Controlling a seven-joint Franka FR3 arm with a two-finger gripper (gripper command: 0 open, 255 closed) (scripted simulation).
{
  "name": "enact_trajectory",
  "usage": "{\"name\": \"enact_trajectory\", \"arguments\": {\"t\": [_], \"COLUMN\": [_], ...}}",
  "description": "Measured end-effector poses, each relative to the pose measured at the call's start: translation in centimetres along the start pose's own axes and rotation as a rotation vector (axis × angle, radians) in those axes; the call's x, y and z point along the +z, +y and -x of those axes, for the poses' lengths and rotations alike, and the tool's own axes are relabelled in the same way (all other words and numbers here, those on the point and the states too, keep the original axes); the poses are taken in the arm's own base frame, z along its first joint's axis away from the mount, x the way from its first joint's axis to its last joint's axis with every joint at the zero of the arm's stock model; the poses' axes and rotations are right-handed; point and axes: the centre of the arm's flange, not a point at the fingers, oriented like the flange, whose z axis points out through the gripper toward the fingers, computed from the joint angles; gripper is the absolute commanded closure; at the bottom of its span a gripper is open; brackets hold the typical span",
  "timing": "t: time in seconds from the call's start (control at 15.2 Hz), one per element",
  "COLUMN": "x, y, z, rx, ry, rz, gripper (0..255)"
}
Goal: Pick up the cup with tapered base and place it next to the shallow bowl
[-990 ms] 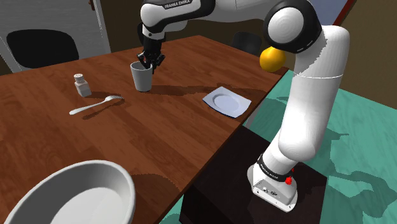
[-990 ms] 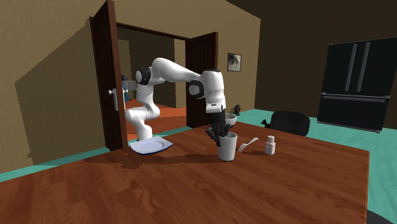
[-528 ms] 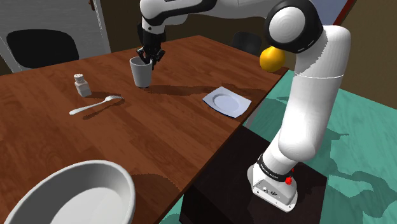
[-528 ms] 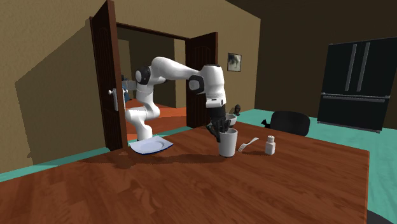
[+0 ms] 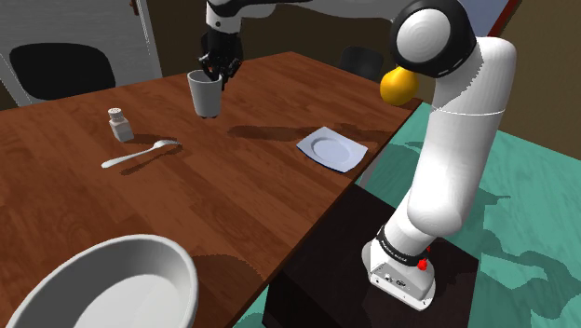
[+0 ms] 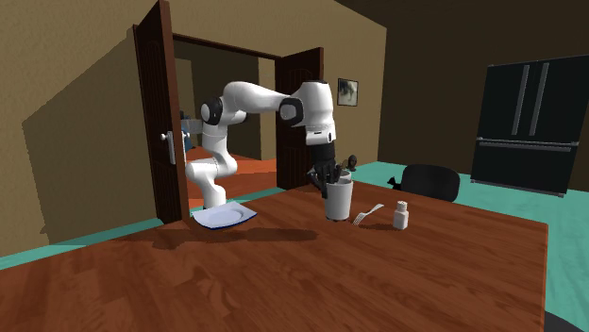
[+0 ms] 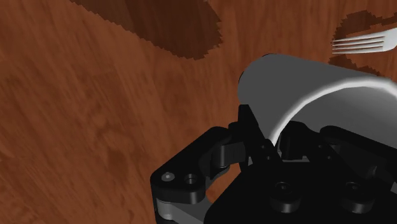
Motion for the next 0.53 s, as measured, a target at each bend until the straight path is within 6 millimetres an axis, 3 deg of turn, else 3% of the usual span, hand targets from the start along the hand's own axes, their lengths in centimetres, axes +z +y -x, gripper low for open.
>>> {"name": "enact_trajectory", "arguments": {"t": [0.53], "x": [-4.2], "y": [-0.5], "z": [-0.3], "rx": [0.000], "ry": [0.000], "rz": [0.000], "gripper": [255]}}
